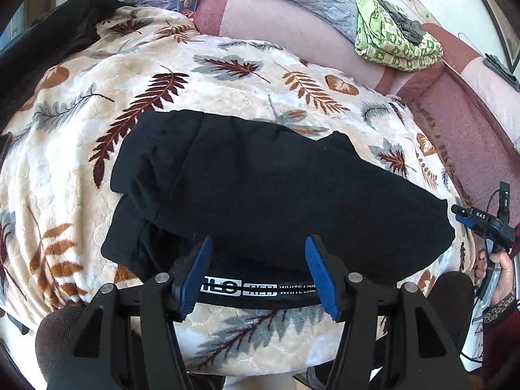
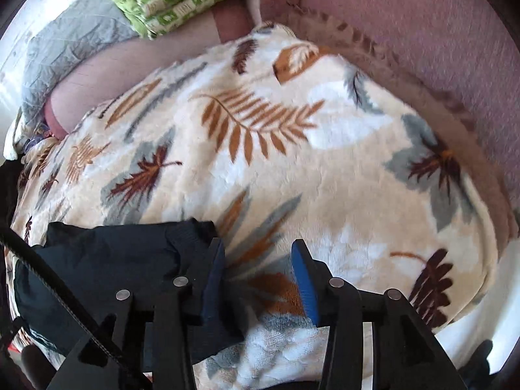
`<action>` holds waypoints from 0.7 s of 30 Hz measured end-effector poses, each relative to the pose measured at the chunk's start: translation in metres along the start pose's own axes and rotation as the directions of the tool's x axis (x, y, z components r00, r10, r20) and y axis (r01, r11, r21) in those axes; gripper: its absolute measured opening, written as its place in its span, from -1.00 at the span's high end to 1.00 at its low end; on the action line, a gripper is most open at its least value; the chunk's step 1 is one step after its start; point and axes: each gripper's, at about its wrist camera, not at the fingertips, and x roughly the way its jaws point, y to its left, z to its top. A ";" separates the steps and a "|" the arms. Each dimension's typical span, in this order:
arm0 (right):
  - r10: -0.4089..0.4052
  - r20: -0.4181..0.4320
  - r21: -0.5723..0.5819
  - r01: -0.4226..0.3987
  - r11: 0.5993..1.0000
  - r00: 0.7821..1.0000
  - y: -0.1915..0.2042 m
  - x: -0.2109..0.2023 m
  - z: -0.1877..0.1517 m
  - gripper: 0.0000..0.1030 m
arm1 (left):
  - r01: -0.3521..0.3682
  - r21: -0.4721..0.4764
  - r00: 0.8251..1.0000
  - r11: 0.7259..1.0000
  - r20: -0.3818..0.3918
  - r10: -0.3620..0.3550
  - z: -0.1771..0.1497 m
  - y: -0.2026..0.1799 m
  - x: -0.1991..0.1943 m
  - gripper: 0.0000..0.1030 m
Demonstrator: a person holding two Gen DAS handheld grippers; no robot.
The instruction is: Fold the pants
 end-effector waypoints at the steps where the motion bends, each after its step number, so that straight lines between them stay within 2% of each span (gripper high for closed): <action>1: 0.016 0.020 -0.016 -0.016 1.000 1.000 0.006 -0.006 0.002 0.09 | 0.003 -0.004 1.000 1.000 0.004 -0.003 0.000 0.000 -0.001 -0.18; 3: 0.059 0.032 -0.055 -0.057 0.997 0.998 0.023 -0.011 0.003 0.09 | 0.015 -0.012 1.000 1.000 0.019 -0.015 0.001 -0.003 -0.003 -0.21; 5: 0.155 0.008 -0.115 -0.153 0.981 0.988 0.051 -0.011 0.007 0.09 | 0.028 -0.013 0.999 1.000 0.039 -0.027 0.001 -0.007 -0.004 -0.24; 8: 0.309 -0.056 -0.220 -0.314 0.923 0.949 0.111 -0.008 0.012 0.09 | 0.041 -0.014 0.997 0.999 0.060 -0.040 -0.001 -0.011 -0.005 -0.27; 9: 0.366 -0.098 -0.263 -0.379 0.887 0.925 0.139 -0.004 0.013 0.09 | 0.045 -0.015 0.997 0.999 0.060 -0.044 -0.002 -0.012 -0.005 -0.27; 11: 0.416 -0.154 -0.322 -0.443 0.836 0.896 0.185 0.003 0.009 0.09 | 0.055 -0.022 0.997 0.998 0.060 -0.054 -0.003 -0.013 -0.006 -0.27; 13: 0.417 -0.205 -0.408 -0.465 0.786 0.885 0.238 0.017 0.006 0.09 | 0.069 -0.028 0.995 0.997 0.069 -0.067 -0.004 -0.012 -0.008 -0.28; 15: 0.405 -0.253 -0.445 -0.477 0.758 0.879 0.278 0.034 0.004 0.09 | 0.077 -0.033 0.994 0.996 0.079 -0.074 -0.004 -0.011 -0.010 -0.30; 19: 0.347 -0.319 -0.491 -0.468 0.735 0.882 0.325 0.068 0.001 0.09 | 0.092 -0.054 0.991 0.994 0.098 -0.087 -0.005 -0.001 -0.013 -0.33; 21: 0.338 -0.357 -0.512 -0.485 0.709 0.871 0.333 0.075 -0.002 0.88 | 0.107 -0.078 0.990 0.991 0.101 -0.099 -0.005 0.007 -0.011 -0.34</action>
